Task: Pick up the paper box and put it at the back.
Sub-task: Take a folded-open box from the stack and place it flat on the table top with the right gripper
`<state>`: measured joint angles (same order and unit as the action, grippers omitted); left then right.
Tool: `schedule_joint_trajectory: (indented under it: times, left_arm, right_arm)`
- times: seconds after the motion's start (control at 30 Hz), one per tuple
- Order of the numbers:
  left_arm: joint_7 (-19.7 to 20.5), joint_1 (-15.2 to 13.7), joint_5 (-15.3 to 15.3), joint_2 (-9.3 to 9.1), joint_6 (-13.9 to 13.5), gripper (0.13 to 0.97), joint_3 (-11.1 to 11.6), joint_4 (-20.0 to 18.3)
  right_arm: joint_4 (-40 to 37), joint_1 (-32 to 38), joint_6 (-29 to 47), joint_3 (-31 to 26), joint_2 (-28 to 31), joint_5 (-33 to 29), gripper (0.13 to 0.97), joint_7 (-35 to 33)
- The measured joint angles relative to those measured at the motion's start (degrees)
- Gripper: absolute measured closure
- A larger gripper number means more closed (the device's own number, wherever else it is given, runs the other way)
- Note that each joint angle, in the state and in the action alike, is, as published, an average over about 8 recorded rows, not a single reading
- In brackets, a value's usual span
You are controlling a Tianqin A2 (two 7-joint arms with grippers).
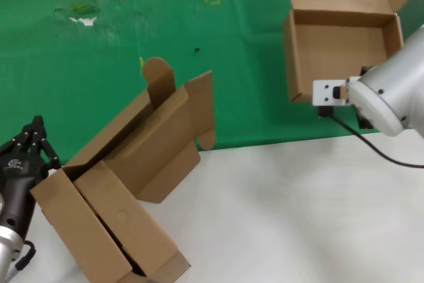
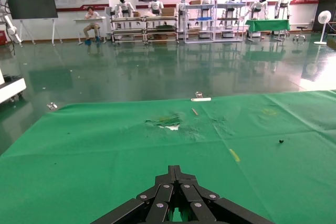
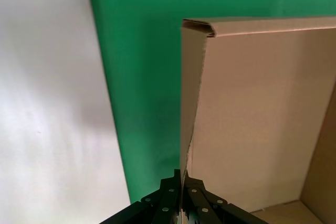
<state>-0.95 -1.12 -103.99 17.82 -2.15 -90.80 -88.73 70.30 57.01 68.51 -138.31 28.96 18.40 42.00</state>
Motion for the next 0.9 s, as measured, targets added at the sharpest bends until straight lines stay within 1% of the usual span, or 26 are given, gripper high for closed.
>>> schedule_joint_trajectory:
  times: [0.2, 0.4, 0.67, 0.9]
  left_arm:
    - [0.0, 0.0, 0.0, 0.00, 0.0, 0.957, 0.0, 0.0]
    - [0.0, 0.0, 0.0, 0.00, 0.0, 0.957, 0.0, 0.0]
    - [0.0, 0.0, 0.0, 0.00, 0.0, 0.957, 0.0, 0.0]
    - [0.0, 0.0, 0.0, 0.00, 0.0, 0.957, 0.0, 0.0]
  right_arm:
    - [-1.0, -1.4, 2.6, 1.2, -3.5, -2.2, 0.957, -3.8]
    - [-4.8, -3.1, 2.2, 2.3, -6.8, -3.7, 0.958, -6.1]
    - [-10.0, -3.3, 0.4, 3.2, -11.2, -6.7, 0.958, -7.2]
    - [-13.6, -2.5, 0.1, 3.9, -13.9, -9.6, 0.958, -6.5]
